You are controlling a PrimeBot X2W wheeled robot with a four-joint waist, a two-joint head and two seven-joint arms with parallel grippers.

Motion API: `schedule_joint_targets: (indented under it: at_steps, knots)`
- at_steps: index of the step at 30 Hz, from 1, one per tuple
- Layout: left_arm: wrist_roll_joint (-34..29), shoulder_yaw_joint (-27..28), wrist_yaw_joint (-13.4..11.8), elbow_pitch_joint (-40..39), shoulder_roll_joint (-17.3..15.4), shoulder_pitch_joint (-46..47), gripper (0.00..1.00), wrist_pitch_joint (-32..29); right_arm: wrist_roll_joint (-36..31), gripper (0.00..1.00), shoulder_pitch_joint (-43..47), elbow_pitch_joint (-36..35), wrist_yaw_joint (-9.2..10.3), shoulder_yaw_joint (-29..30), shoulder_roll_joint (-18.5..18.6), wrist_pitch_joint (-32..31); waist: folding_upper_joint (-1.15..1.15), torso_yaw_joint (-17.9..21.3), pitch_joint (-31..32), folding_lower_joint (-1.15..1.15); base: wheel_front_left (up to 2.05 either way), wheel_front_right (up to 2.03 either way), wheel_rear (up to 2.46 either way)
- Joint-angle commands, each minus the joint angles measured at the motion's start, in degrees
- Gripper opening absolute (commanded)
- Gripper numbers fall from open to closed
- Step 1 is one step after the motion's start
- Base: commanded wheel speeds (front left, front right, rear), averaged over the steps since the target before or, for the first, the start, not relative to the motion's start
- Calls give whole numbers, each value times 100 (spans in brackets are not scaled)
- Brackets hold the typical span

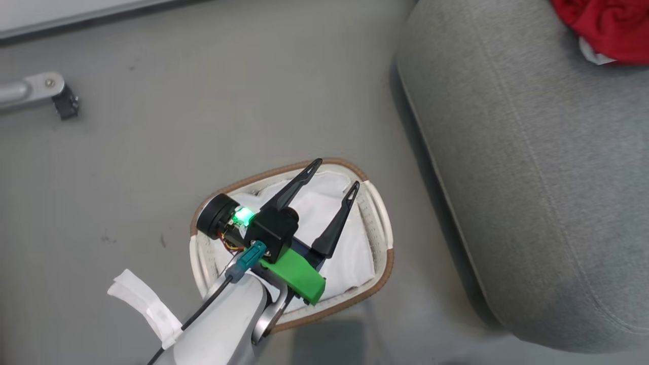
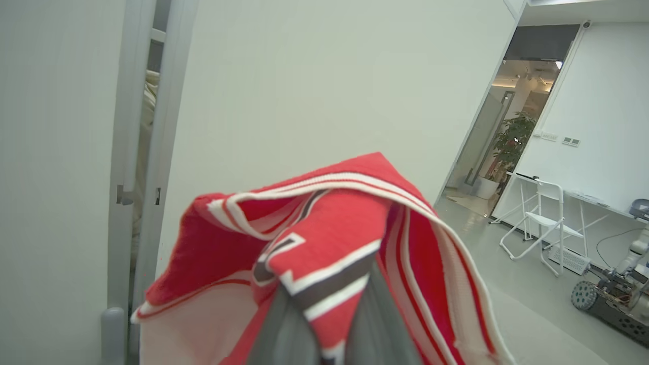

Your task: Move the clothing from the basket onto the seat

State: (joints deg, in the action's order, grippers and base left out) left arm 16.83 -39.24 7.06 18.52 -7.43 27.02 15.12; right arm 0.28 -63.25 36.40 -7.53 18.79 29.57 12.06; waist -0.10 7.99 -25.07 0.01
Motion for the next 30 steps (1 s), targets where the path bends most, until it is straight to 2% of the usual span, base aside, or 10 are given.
schedule_joint_targets:
  at_steps: [1, 4, 13, 14, 15, 16, 17, 21, 30]
  knots:
    - [-52, 14, 18, -43, 19, 110, 100, 4, -46, 0, 85, 165, 8, -2, 30, -6, 10, -425, -447, -1, 0, 0, 0]
    - [-67, 48, 16, -91, 17, 149, 100, 4, -98, 0, 211, 561, 8, 34, 51, 49, 10, -502, -582, -1, 0, 0, 0]
    - [-115, 101, -18, -79, -47, 95, 100, 4, -241, 0, 398, 1424, 8, 182, -220, 258, 10, -432, -727, -1, 0, 0, 0]
    - [-113, 103, -20, -69, -62, 91, 100, 4, -274, 14, 417, 1484, 8, 167, -245, 272, 10, -396, -729, -1, 0, 0, 0]
    - [-122, 94, -20, -55, -76, 96, 100, 4, -294, 37, 434, 1528, 8, 160, -261, 277, 10, -370, -727, -1, 0, 0, 0]
    - [-127, 88, -20, -37, -91, 103, 100, 4, -310, 76, 443, 1581, 8, 156, -301, 289, 10, -334, -716, -1, 0, 0, 0]
    - [-124, 90, -22, -26, -97, 104, 100, 4, -323, 100, 457, 1610, 8, 157, -329, 301, 10, -310, -703, -1, 0, 0, 0]
    - [-76, 116, -30, 3, -115, 77, 100, 4, -343, 100, 561, 1646, 8, 76, -492, 314, 10, -171, -599, -1, 0, 0, 0]
    - [44, 324, -60, -69, -40, -82, 100, 4, -145, 100, 1375, 1066, 8, -411, -965, 319, 10, 222, -117, -1, 0, 0, 0]
